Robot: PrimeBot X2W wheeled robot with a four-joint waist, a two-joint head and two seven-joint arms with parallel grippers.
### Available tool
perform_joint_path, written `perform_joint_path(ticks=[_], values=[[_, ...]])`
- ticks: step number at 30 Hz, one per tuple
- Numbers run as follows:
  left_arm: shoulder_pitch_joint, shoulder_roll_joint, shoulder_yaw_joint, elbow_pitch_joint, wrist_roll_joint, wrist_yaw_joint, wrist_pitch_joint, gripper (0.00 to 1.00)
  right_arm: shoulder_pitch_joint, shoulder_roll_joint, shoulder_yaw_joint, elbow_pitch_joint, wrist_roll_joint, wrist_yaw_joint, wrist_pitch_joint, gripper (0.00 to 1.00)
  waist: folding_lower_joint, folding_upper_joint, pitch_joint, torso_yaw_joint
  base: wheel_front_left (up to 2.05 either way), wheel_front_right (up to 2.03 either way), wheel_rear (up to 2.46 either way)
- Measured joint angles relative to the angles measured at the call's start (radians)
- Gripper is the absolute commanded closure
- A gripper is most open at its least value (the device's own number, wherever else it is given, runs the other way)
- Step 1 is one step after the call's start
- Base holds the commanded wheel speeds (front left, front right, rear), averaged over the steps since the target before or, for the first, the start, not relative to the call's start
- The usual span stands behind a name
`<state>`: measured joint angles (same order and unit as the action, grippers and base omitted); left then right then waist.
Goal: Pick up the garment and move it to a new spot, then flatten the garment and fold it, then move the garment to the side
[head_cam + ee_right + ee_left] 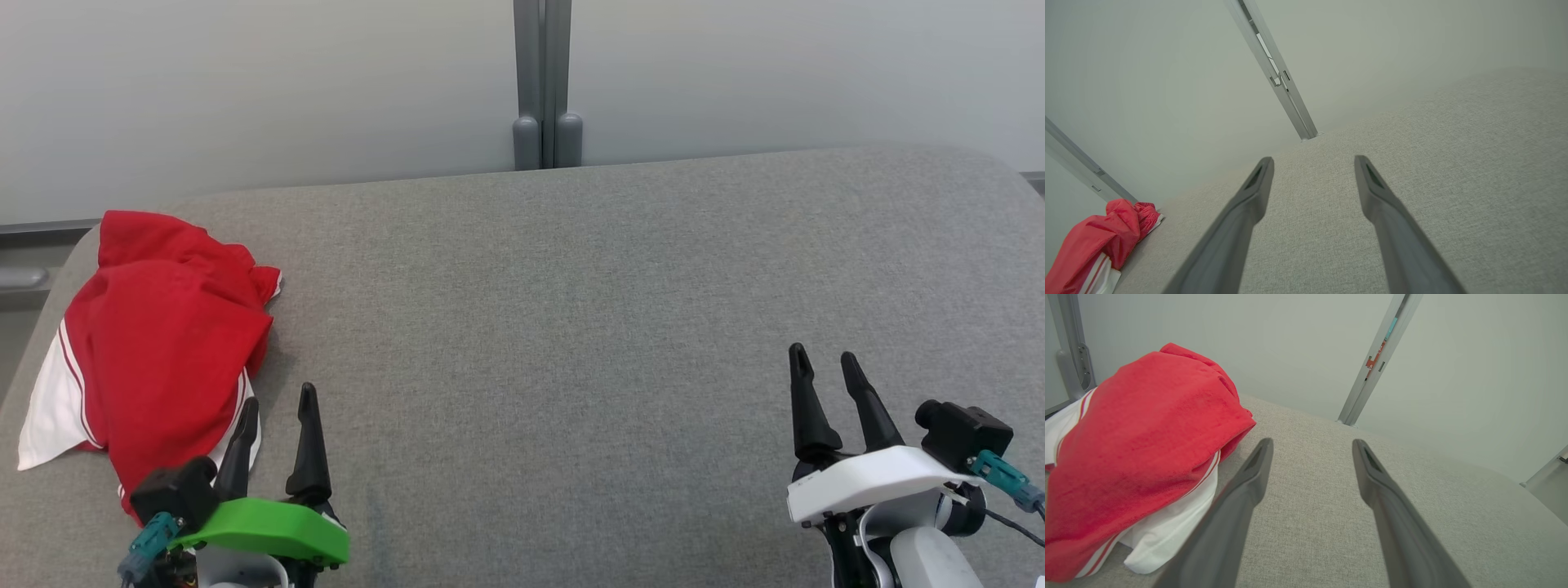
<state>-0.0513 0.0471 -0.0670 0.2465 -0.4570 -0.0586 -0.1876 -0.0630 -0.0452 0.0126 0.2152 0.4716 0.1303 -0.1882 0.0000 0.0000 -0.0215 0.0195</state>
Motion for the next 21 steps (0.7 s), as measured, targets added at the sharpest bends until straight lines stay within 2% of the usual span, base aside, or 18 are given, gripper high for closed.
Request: perform_joint_path(ticks=[21], values=[[0.000,0.000,-0.022,0.039,0.112,0.016,-0.044,0.00,0.002,-0.002,0.013,0.021,-0.160,0.000,-0.035,0.00,0.0000,0.0000,-0.019,0.011,0.00,0.00,0.00]])
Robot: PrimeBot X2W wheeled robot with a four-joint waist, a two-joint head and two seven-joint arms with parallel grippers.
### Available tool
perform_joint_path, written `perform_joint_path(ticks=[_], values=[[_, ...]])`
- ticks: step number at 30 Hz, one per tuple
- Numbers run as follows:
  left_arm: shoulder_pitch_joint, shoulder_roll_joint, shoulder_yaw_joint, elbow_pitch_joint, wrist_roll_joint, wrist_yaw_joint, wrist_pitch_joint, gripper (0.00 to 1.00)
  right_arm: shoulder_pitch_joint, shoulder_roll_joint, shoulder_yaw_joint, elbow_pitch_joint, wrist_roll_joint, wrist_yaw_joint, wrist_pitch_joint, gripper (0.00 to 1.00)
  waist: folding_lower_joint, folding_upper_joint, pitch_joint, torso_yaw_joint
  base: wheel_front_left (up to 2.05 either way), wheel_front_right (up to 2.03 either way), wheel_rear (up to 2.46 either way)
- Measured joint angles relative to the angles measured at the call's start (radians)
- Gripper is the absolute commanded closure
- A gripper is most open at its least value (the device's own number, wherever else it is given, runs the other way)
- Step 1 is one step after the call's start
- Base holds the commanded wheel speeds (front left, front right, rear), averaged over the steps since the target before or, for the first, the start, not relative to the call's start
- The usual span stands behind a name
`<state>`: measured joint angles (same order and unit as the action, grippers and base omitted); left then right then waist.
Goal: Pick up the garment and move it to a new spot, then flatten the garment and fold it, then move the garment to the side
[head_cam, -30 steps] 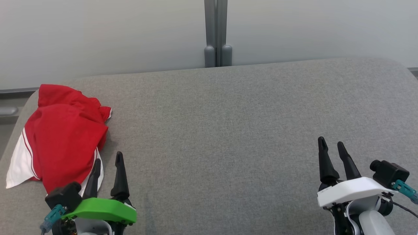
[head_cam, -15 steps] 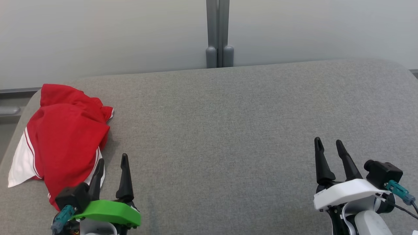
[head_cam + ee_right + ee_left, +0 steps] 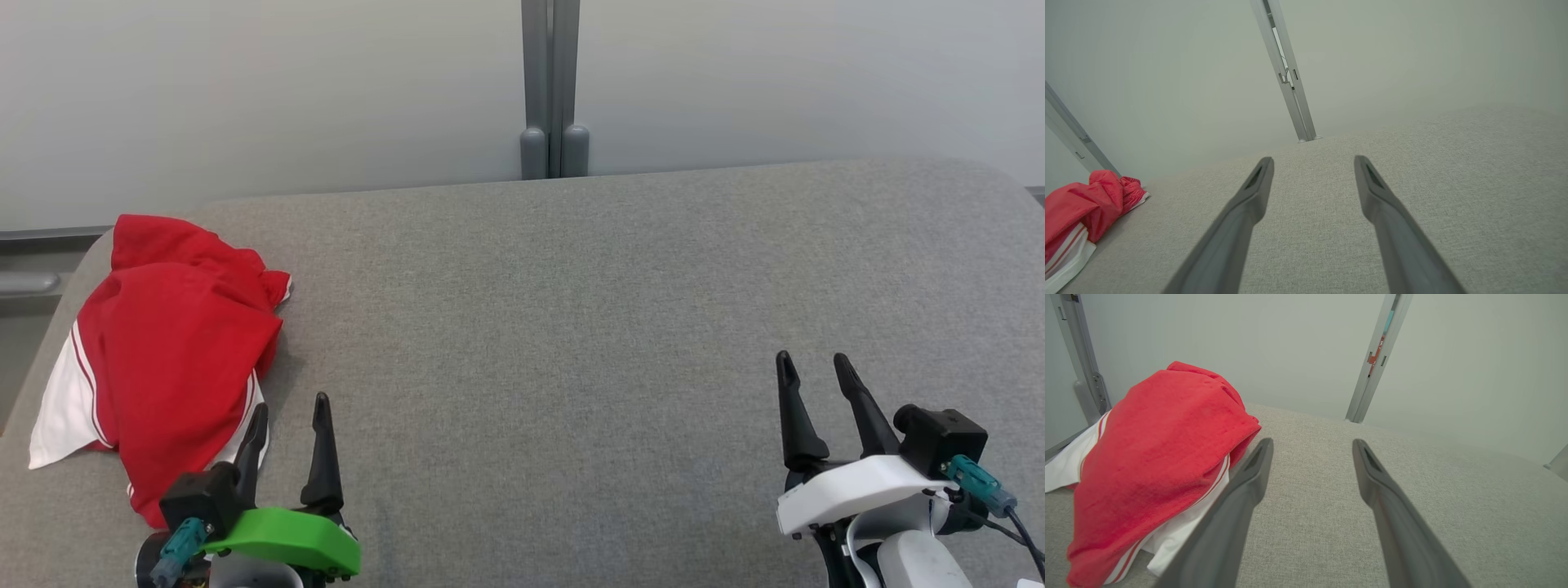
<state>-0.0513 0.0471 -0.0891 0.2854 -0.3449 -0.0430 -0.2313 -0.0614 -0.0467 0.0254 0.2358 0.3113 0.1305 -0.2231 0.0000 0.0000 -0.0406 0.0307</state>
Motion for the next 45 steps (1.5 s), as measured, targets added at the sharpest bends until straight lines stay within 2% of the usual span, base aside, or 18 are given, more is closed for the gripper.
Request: perform_joint_path(ticks=[17,32,38,45], values=[[0.000,0.000,-0.014,0.015,0.067,0.017,-0.031,0.00,0.000,-0.001,0.008,0.006,-0.089,0.000,-0.032,0.00,0.0000,0.0000,-0.003,0.006,0.00,0.00,0.00],[-0.002,0.002,-0.019,0.028,0.049,0.018,-0.031,0.00,0.000,-0.002,0.002,0.009,-0.088,0.000,-0.034,0.00,0.0000,0.0000,0.001,0.017,0.00,0.00,0.00],[-0.004,0.003,-0.023,0.028,0.043,0.027,-0.029,0.00,0.012,-0.002,-0.003,0.010,-0.123,0.000,-0.028,0.00,0.0000,0.0000,0.002,0.053,0.00,0.00,0.00],[-0.004,0.011,-0.022,0.027,0.039,0.034,-0.027,0.00,0.018,-0.002,-0.010,0.000,-0.165,0.000,0.000,0.00,0.0000,0.0000,0.004,0.132,0.00,0.00,0.00]])
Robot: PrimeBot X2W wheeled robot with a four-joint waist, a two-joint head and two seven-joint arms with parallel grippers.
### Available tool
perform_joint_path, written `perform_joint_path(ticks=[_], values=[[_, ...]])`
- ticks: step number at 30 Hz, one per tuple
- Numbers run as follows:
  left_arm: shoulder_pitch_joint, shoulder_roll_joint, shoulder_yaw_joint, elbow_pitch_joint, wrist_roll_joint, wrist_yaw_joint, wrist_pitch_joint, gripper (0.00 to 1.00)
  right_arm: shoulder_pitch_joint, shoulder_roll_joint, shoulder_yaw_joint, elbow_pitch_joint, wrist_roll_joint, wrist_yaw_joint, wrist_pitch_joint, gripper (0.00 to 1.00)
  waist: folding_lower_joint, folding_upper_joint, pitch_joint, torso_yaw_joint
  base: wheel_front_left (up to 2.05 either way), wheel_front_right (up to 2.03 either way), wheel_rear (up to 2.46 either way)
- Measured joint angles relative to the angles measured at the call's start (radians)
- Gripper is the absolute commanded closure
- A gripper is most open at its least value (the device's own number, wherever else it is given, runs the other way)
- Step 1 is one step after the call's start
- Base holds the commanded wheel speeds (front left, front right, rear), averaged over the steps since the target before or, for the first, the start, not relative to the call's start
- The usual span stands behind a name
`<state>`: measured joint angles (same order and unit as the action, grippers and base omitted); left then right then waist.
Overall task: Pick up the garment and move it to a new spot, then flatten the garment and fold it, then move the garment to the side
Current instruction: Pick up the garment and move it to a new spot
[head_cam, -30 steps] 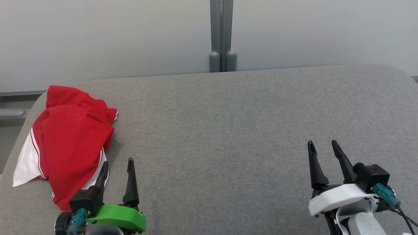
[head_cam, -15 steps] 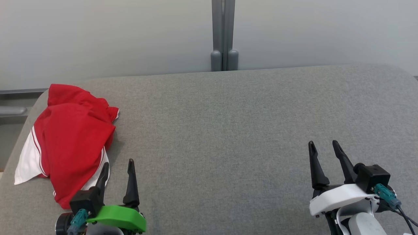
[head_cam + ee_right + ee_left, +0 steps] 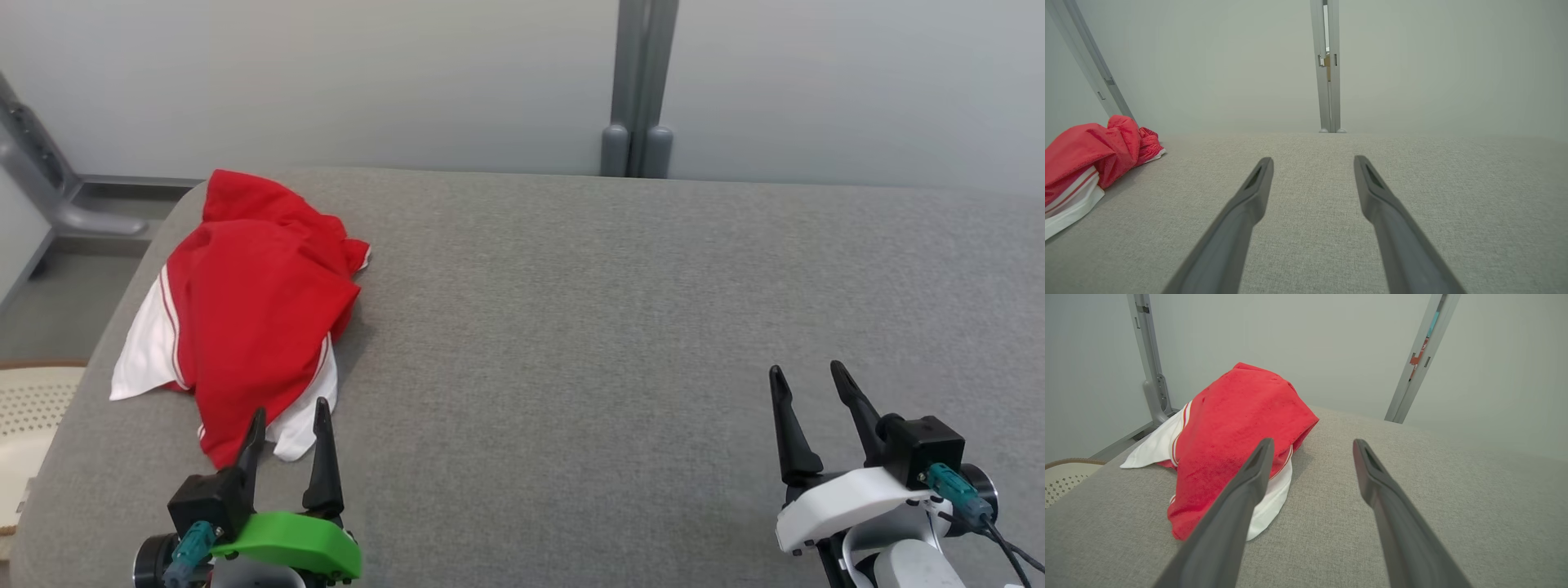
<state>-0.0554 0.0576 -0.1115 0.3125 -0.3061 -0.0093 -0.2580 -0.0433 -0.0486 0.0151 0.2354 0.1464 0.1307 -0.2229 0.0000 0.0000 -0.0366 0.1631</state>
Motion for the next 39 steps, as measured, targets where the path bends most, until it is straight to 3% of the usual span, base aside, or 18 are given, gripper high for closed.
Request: perform_joint_path(ticks=[22,39], values=[[0.045,0.049,0.034,-0.064,-0.016,0.045,0.024,0.00,0.002,0.000,0.056,0.006,0.028,0.000,-0.006,0.00,0.0000,0.0000,-0.010,0.315,0.00,0.00,0.00],[0.070,0.055,0.049,-0.102,-0.043,0.064,0.019,0.00,-0.045,0.001,0.083,0.031,0.028,0.000,-0.013,0.00,0.0000,0.0000,0.018,0.354,0.00,0.00,0.00]])
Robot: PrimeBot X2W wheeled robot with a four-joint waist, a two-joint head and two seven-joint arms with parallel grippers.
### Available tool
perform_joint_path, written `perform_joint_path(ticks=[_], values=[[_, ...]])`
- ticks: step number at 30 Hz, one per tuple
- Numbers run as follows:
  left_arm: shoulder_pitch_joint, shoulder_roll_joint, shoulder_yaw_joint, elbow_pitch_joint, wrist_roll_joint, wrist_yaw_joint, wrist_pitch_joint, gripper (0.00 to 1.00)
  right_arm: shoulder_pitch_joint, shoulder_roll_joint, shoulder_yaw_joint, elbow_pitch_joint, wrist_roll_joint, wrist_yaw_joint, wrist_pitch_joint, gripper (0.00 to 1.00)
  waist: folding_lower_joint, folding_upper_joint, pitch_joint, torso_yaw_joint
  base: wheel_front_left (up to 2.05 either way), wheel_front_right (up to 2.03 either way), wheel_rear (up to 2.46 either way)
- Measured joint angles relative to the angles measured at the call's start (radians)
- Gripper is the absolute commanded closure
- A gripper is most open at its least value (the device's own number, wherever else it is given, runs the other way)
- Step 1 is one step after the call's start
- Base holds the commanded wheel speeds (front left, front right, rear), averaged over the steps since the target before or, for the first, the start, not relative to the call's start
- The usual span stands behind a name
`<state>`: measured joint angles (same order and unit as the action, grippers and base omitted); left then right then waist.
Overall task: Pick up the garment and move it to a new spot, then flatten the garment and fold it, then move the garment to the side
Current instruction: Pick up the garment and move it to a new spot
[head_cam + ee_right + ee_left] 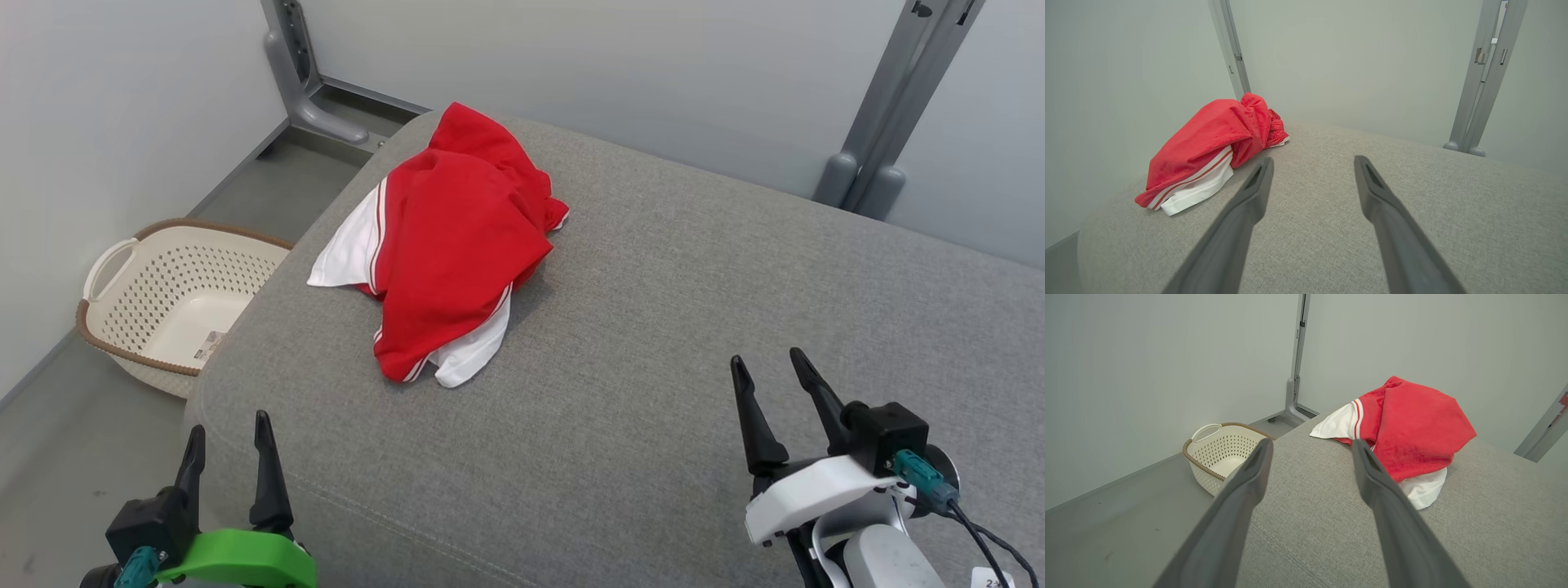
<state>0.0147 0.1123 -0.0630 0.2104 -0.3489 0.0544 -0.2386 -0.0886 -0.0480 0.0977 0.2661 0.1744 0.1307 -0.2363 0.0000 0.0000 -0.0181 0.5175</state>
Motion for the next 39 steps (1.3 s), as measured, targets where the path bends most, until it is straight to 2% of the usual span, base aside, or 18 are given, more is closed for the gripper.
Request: perform_joint_path(ticks=[6,9,12,16,25,31,39], values=[[-0.031,-0.001,-0.006,0.033,-0.034,-0.012,0.065,0.00,0.001,0.000,-0.015,-0.009,-0.001,0.000,-0.004,0.00,0.0000,0.0000,0.010,0.002,0.00,0.00,0.00],[-0.127,-0.004,-0.003,0.089,-0.087,-0.038,0.130,0.00,0.001,0.000,-0.022,-0.017,-0.008,0.000,-0.004,0.00,0.0000,0.0000,0.024,0.003,0.00,0.00,0.00],[-0.251,-0.020,0.010,0.184,-0.185,-0.077,0.230,0.00,0.001,-0.001,-0.025,-0.029,-0.017,0.000,-0.001,0.00,0.0000,0.0000,0.039,0.002,0.00,0.00,0.00],[-0.384,-0.001,0.026,0.316,-0.228,-0.100,0.308,0.00,-0.012,0.001,-0.010,-0.060,-0.036,0.000,0.016,0.00,0.0000,0.0000,0.051,-0.022,0.00,0.00,0.00],[-0.620,0.079,0.075,0.541,-0.301,-0.151,0.325,0.00,-0.056,0.000,0.014,-0.156,-0.106,0.000,0.078,0.00,0.0000,0.0000,0.131,-0.131,0.00,0.00,0.00],[-0.726,0.118,0.104,0.611,-0.357,-0.170,0.313,0.00,-0.080,0.000,0.010,-0.235,-0.137,0.000,0.113,0.00,0.0000,0.0000,0.224,-0.205,0.00,0.00,0.00],[-0.784,0.166,0.095,0.673,-0.439,-0.181,0.405,0.00,-0.082,0.000,0.011,-0.302,-0.160,0.000,0.139,0.00,0.0001,0.0000,0.341,-0.296,0.00,0.00,0.00]])
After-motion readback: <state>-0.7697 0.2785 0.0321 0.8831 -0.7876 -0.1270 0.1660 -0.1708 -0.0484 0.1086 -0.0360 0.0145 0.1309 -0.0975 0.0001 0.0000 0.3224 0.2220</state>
